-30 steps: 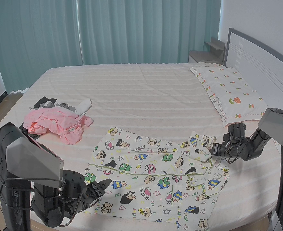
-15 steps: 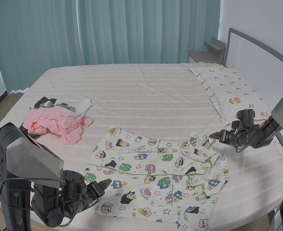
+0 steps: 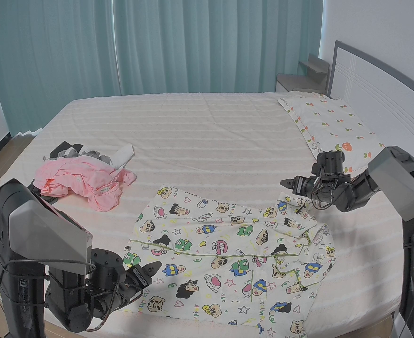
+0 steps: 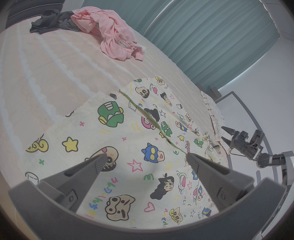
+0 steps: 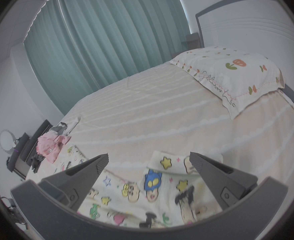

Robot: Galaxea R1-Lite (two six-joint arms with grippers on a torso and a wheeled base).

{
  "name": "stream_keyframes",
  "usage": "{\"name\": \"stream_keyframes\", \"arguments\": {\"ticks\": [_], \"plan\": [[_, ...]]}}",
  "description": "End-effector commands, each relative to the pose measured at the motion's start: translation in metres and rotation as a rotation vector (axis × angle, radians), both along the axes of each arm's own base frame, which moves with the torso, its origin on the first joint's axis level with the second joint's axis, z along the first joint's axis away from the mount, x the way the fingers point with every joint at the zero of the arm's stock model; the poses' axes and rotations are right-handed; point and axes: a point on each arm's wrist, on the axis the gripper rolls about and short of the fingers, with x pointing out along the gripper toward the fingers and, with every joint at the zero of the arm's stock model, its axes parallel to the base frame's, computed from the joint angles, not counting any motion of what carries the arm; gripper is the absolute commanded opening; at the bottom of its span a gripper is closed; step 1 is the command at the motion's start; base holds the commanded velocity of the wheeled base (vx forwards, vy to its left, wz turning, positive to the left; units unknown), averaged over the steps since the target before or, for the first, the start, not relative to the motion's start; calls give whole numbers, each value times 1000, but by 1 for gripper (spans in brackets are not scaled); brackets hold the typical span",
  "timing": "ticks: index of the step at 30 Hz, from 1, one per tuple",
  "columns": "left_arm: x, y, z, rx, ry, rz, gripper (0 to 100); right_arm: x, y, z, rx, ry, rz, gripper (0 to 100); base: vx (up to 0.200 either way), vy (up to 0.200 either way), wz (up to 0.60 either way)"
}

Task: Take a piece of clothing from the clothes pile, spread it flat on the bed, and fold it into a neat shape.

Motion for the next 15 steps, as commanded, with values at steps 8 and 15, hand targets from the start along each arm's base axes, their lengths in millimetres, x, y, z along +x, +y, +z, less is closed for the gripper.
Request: {"name": "stream_keyframes", "arguments": {"ticks": [8,15], "plan": [[2,2,1,-11,-10,14,100,12,11,-52,-89,37,26,100,0,0,0],[2,2,-1,-8,-7,16,100,15,17,-60,-101,33,41,100,0,0,0]]}}
